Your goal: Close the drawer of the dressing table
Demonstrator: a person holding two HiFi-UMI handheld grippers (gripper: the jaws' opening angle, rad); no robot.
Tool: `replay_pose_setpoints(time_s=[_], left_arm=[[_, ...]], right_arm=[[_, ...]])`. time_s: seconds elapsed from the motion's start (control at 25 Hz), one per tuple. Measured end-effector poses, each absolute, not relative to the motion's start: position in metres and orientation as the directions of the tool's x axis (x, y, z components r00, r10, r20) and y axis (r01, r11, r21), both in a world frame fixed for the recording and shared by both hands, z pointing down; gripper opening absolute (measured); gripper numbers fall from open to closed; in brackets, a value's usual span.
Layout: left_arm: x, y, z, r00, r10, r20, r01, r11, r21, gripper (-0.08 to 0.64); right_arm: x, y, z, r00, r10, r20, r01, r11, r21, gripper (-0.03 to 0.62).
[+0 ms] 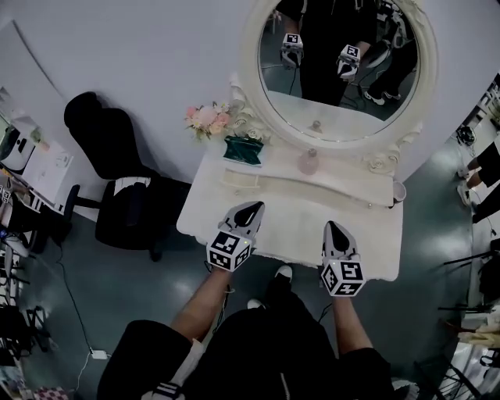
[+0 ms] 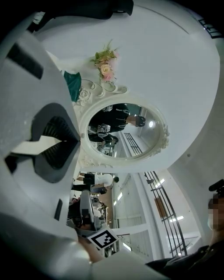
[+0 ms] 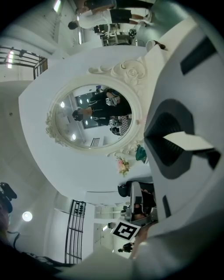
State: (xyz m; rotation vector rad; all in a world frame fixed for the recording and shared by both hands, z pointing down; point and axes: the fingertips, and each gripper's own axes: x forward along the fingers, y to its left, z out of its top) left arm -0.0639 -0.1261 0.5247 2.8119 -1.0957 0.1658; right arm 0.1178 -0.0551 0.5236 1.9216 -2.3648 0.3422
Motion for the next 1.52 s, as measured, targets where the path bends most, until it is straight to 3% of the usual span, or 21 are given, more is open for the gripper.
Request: replay_pose_setpoints(time_s=[1.04, 1.52], left_arm=[[-0.009, -0.274, 0.506, 0.75, -0.647, 0.138, -0.658, -0.751, 0.056, 0.006], [-0.026, -0.285, 0.55, 0.728, -0.648, 0.225, -0.679, -0.728, 0.099, 0.006]], right_arm=[[0.157, -0.204, 0.512, -0.186, -0.965, 0.185, -0.98, 0.168, -0.108, 0.0], [0.142, -0.222, 0.539, -0.214, -0.946, 0.243, -0.973, 0.187, -0.133, 0.0]])
